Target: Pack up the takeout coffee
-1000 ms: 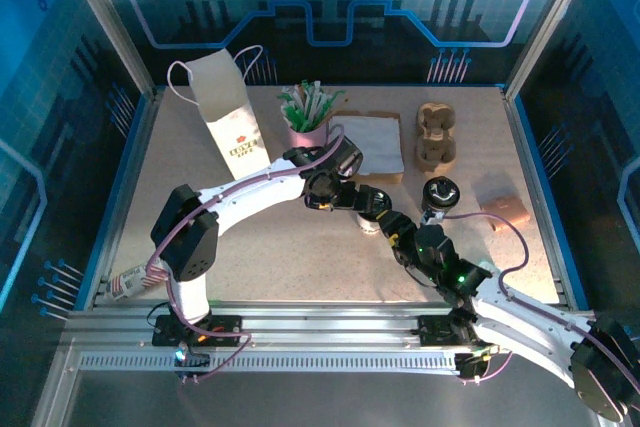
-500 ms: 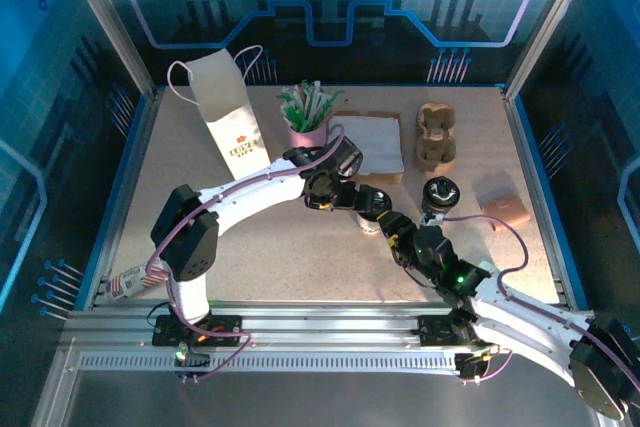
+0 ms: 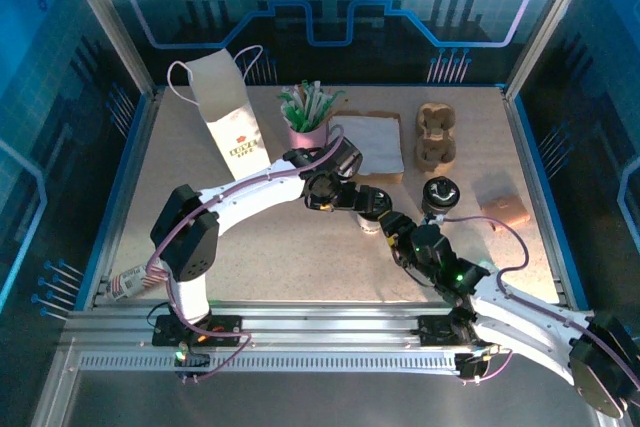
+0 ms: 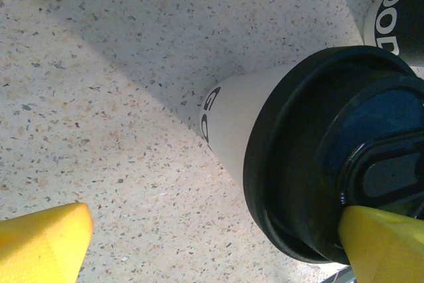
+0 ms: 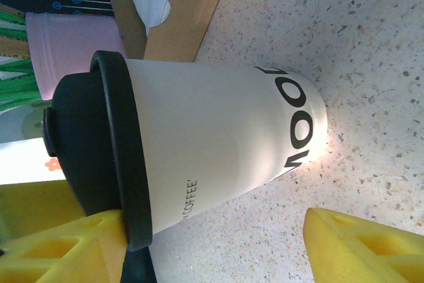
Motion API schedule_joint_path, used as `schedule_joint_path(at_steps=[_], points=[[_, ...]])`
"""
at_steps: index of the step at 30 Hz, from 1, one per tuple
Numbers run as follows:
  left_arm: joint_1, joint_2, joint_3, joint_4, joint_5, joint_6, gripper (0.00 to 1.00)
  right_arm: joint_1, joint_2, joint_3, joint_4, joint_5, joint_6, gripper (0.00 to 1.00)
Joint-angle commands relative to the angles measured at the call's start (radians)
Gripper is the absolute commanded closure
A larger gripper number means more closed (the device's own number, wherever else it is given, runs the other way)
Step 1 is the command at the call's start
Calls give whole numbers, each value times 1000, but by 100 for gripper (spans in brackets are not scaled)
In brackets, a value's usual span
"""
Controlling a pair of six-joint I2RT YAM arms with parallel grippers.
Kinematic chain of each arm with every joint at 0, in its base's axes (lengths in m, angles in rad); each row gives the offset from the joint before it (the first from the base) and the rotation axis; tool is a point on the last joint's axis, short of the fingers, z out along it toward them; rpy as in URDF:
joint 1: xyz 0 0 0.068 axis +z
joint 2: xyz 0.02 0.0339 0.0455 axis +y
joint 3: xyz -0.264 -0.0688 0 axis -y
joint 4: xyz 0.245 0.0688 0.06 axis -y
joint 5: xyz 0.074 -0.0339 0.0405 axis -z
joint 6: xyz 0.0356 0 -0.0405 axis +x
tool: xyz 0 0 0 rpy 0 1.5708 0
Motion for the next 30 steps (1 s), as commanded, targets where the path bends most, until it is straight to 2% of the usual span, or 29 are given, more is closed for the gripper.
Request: schedule_joint_path(at_steps=[1,13,24,30], points=[[-19,58,-79,-99,20,13,3,8,36,24,-215,49,31,30],[-18,56,-140,-62,33,9,3,7,136,51,-230,14,40,31],[-11,61,-155,-47,42,15,3,-13,110,111,-325,11,-12,31],[-5,59,-156,-48,44,17,3,-102,121,155,-300,-105,-107,29]])
